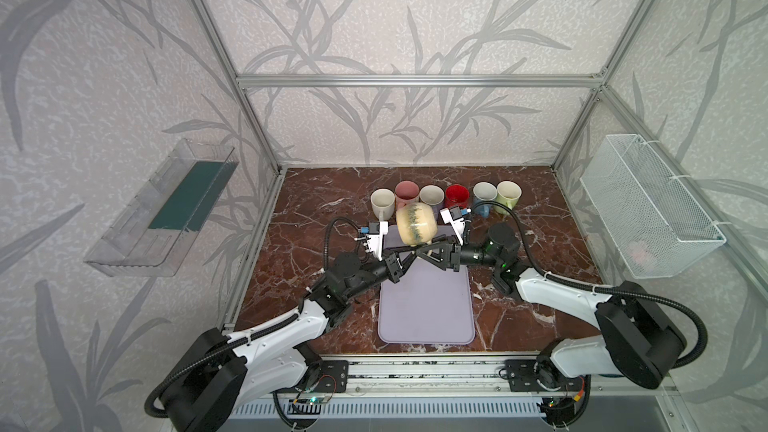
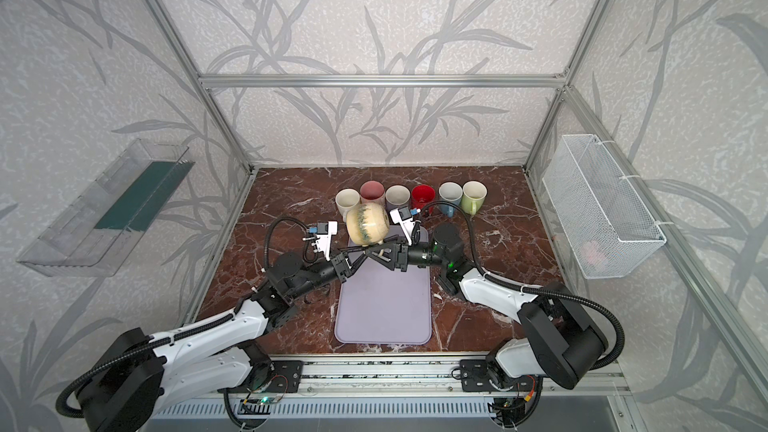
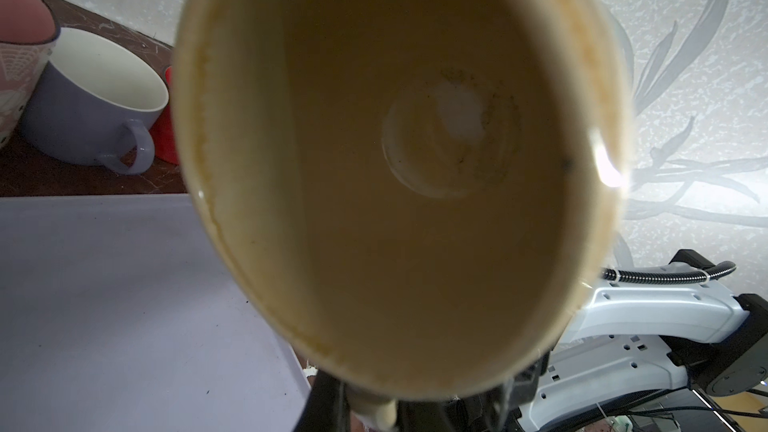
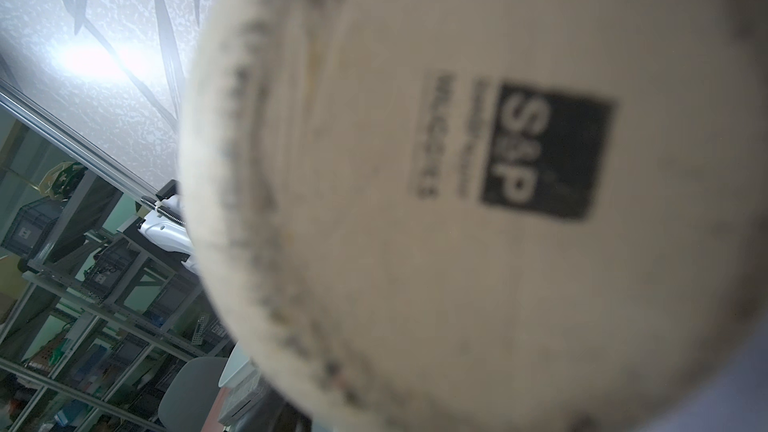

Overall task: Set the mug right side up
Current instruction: 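Hold the cream mug with both grippers above the tray, turning it upright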

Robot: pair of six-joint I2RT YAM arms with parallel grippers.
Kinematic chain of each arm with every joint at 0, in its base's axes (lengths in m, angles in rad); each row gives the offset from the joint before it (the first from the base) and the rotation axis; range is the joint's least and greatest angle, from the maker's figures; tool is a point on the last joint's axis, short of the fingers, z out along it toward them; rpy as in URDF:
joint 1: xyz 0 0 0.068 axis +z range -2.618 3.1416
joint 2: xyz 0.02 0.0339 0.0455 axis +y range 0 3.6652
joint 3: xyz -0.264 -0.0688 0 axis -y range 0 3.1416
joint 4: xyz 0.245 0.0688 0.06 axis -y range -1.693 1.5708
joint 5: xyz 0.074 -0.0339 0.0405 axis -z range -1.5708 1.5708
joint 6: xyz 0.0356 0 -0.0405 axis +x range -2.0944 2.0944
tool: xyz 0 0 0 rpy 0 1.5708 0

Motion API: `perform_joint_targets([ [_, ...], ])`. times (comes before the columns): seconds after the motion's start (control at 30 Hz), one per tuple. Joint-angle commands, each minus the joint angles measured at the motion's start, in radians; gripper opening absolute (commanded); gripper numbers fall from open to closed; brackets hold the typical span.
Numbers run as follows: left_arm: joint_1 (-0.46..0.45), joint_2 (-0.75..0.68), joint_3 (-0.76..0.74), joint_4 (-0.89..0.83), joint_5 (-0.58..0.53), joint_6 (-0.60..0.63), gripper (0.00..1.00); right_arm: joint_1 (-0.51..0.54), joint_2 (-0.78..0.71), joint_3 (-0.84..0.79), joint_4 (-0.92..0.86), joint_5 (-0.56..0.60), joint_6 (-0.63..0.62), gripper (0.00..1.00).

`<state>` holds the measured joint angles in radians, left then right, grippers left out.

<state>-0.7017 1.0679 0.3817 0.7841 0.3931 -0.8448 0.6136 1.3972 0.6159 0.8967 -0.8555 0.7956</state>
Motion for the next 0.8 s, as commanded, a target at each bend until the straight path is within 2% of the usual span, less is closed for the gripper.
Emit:
perform_joint_targets([
  [0.0, -0.018, -0.049, 0.008, 0.116, 0.026, 0.033, 0.0, -0.009, -0.012, 0.022, 0.022, 0.021, -0.011, 0.49],
  [0.17, -0.018, -0.057, 0.002, 0.115, 0.02, 0.036, 0.0, -0.02, -0.015, 0.021, 0.015, 0.019, -0.012, 0.45],
  [0.33, -0.018, -0.064, -0.006, 0.112, 0.012, 0.038, 0.0, -0.025, -0.014, 0.018, 0.012, 0.012, -0.012, 0.31],
  [0.67, -0.018, -0.065, -0.037, 0.124, -0.003, 0.022, 0.0, -0.026, 0.023, 0.004, 0.06, 0.003, 0.021, 0.14],
  [0.77, -0.019, -0.073, -0.044, 0.124, -0.009, 0.021, 0.0, -0.027, 0.035, 0.004, 0.071, -0.002, 0.029, 0.03],
])
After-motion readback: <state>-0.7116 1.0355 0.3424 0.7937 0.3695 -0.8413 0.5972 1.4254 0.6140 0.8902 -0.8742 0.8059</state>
